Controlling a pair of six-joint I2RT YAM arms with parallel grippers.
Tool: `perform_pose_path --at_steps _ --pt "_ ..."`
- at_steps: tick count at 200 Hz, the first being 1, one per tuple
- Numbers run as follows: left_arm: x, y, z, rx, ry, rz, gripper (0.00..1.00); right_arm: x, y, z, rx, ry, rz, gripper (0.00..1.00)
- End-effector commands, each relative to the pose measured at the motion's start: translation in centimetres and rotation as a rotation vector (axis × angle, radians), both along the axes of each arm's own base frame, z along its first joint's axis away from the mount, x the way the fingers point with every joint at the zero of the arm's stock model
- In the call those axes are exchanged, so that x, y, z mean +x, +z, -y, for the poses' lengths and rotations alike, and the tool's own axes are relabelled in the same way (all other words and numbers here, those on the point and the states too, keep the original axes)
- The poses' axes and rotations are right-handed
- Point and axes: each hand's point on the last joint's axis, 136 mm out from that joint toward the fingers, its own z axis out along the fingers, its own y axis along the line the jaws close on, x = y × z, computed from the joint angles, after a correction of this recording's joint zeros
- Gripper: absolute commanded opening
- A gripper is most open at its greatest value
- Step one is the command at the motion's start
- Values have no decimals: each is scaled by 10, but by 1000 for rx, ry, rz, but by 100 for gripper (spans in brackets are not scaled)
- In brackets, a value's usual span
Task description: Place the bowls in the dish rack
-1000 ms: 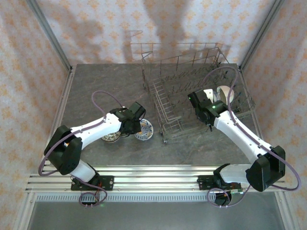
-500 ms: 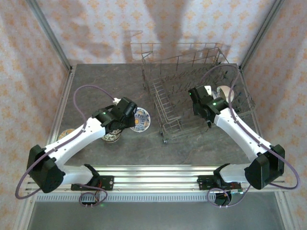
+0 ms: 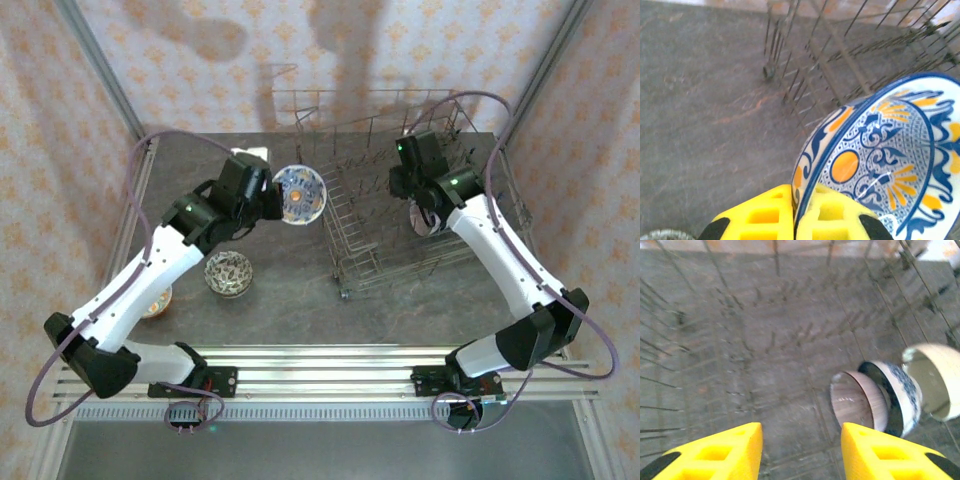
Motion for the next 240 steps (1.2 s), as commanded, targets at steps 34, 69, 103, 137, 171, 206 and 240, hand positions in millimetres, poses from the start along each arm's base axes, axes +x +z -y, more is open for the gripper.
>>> perform_pose_path --at_steps 34,69,103,137,171,206,240 --pt "45 51 25 -67 -141 121 0 7 64 -44 116 232 73 44" --pt "67 60 48 -118 -211 136 0 -5 84 -75 239 389 83 42" --pt "78 62 67 -162 -270 153 0 -8 70 -87 264 452 54 40" --pt "84 62 76 -192 -288 158 0 -6 70 -87 341 394 59 37" --pt "89 58 91 -236 -322 153 0 -9 54 -97 358 435 -6 37" --pt "93 54 100 -233 -324 151 0 -4 43 -90 319 393 -31 32" --pt "99 49 98 -215 -289 148 0 -3 46 -83 333 361 -5 26"
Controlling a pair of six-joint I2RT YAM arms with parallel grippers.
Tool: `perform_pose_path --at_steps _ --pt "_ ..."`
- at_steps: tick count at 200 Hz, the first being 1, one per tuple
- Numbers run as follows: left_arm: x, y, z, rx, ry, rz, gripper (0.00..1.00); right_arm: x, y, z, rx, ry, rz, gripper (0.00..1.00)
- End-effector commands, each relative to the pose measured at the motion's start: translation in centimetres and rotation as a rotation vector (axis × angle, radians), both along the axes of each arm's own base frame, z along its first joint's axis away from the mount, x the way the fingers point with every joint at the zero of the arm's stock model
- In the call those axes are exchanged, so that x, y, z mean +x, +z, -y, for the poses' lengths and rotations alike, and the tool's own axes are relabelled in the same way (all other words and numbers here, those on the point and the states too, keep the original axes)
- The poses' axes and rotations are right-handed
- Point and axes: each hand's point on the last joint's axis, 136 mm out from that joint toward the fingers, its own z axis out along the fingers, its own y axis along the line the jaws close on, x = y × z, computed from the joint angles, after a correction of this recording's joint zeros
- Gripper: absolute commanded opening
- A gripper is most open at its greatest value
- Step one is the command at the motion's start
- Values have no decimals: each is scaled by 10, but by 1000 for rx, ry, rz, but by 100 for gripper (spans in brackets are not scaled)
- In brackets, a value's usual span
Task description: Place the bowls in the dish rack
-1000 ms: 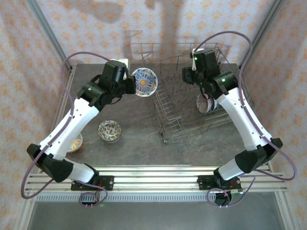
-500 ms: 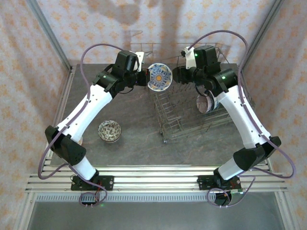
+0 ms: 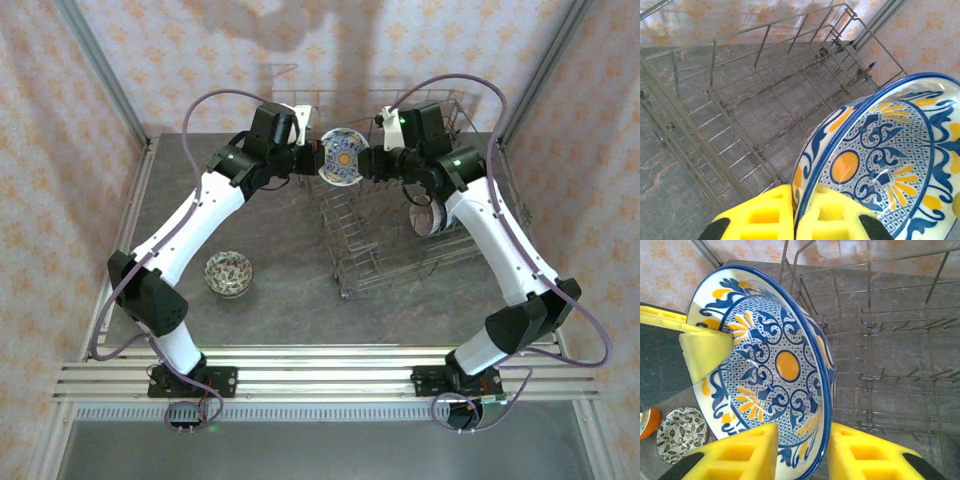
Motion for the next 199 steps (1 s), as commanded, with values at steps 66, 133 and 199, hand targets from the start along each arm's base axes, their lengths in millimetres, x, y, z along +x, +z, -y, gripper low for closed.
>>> perform_pose_path --at_steps 66,133,199 --pt "6 37 21 -82 -12 101 0 6 -10 1 33 -36 -46 23" --pt "2 38 26 -96 -21 104 0 12 -15 6 51 -102 -62 10" --pt "-2 35 28 -94 -31 82 2 18 -19 7 70 -145 -76 1"
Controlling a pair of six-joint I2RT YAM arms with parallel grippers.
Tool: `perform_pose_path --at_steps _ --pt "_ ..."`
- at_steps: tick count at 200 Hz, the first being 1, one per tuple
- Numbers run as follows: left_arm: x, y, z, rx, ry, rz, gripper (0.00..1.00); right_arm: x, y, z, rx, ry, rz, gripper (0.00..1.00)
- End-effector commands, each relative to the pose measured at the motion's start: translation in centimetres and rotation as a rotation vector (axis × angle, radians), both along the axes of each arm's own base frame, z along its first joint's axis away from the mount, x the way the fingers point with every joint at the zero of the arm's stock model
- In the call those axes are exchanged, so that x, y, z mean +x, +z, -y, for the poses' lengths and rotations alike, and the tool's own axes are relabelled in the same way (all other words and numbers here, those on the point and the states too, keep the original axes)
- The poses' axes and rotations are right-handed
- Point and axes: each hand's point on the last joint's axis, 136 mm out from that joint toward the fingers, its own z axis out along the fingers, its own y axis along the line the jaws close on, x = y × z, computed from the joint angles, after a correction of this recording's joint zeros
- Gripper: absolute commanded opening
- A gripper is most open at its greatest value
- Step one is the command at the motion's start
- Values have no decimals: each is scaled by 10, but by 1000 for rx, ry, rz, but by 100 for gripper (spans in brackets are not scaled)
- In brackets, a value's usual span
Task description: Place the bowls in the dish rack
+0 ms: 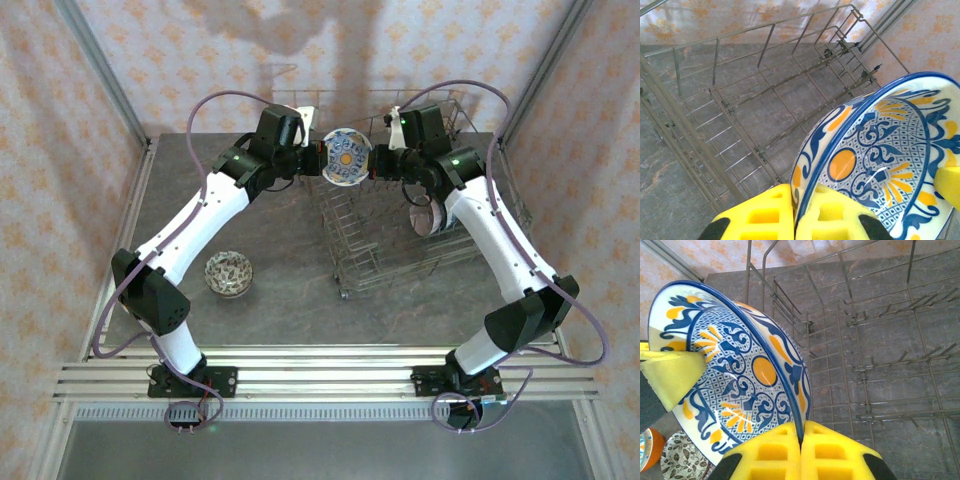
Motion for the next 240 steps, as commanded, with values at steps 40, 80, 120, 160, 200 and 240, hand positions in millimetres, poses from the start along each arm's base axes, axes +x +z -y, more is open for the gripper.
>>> perform_pose_path --at_steps 40,80,120,160,200,240 --pt "-4 32 21 -83 -57 74 12 6 -4 -11 43 9 -5 0" --pt "-4 30 21 -78 -54 71 29 8 -5 -12 43 9 -21 0" --pt "-3 30 20 -77 -50 77 42 10 1 -10 46 -7 5 0" --pt "-1 29 13 -63 -20 86 51 18 9 -4 47 -58 43 0" --pt "2 32 -6 -96 46 116 57 28 24 1 60 -112 91 0" --pt "4 27 -10 -105 65 111 60 33 24 9 50 -164 111 0"
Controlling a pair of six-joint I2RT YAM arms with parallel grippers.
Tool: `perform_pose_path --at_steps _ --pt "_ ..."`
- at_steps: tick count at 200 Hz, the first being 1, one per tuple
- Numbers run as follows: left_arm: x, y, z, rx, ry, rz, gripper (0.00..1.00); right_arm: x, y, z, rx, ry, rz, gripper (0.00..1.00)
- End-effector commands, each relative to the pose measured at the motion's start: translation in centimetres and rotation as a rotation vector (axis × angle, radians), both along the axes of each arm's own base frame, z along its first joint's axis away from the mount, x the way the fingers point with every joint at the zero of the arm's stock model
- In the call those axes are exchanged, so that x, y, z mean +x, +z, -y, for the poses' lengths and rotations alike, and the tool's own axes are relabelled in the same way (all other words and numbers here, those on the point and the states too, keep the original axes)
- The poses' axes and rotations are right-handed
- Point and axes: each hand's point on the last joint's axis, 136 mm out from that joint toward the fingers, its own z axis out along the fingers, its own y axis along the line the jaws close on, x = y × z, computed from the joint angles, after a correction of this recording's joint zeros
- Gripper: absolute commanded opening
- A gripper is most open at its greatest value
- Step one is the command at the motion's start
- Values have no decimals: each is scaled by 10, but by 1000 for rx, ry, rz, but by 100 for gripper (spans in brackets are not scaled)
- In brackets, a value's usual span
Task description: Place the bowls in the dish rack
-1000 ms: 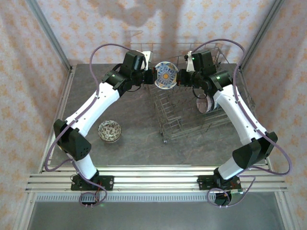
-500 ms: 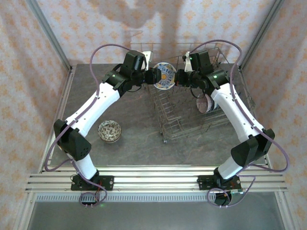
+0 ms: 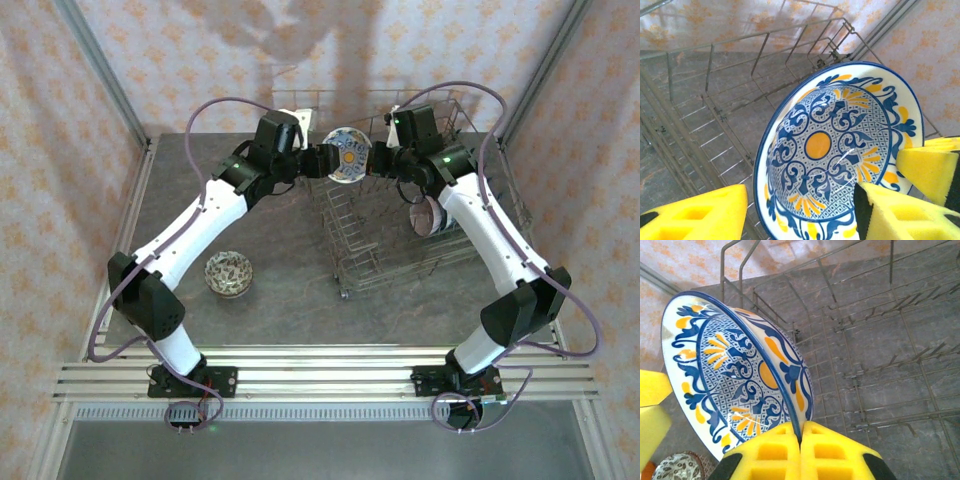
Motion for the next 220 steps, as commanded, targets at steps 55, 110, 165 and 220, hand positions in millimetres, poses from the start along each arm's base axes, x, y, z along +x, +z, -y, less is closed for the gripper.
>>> perform_pose_path --at_steps 55,110,165,220 --pt "6 23 -21 -25 73 71 61 19 44 51 -29 -251 165 0" --pt "8 -16 -45 50 133 1 61 5 34 115 -214 -464 171 0" --pt "8 -54 -61 73 160 -82 62 -26 -13 158 -418 -595 75 0" --pt "5 -59 -66 84 163 -91 63 -41 -52 163 -489 -598 -23 0"
